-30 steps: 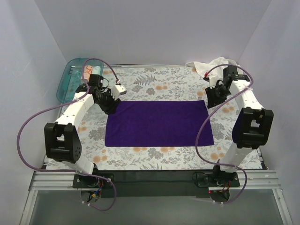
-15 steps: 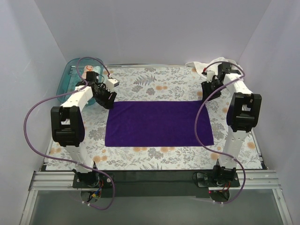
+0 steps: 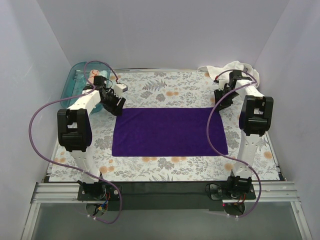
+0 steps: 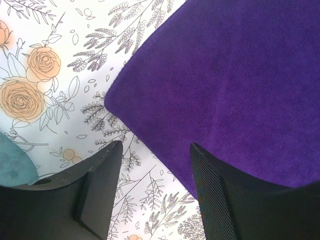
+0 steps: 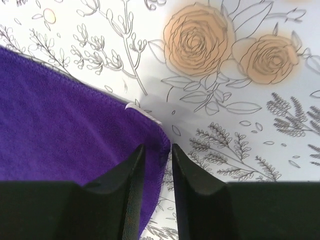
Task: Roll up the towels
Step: Flatten the towel
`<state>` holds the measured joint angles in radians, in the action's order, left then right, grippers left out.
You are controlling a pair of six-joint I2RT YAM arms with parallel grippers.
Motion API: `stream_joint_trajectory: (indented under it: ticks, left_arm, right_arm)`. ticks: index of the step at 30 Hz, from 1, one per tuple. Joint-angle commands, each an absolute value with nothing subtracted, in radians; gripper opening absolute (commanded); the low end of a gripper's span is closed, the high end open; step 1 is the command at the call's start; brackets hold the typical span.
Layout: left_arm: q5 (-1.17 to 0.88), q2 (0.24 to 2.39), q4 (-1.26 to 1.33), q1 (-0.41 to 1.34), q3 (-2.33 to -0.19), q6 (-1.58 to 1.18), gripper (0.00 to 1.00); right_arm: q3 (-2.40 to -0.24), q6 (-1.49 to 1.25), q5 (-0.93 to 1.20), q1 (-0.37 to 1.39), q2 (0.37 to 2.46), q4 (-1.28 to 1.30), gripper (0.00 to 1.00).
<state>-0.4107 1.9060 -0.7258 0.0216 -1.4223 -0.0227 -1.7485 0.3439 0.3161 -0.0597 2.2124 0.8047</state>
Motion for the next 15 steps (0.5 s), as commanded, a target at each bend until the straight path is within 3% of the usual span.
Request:
stream_joint_trajectory:
  ticks: [1, 9, 15]
  left_arm:
    - [-0.428, 1.896, -0.723, 0.017, -1.462, -0.017, 0.52]
    - [-0.423, 1.914, -0.723, 0.012, -1.471, -0.005, 0.52]
    - [-0.426, 1.942, -0.729, 0.008, -1.493, -0.006, 0.52]
  right_arm:
    - [-1.816, 0.328, 0.321, -0.064, 2.229, 0.785, 0.30]
    - [-1.818, 0.324, 0.334, -0.064, 2.221, 0.784, 0.24]
    - [-1.822, 0.321, 0.333, -0.066, 2.206, 0.785, 0.04]
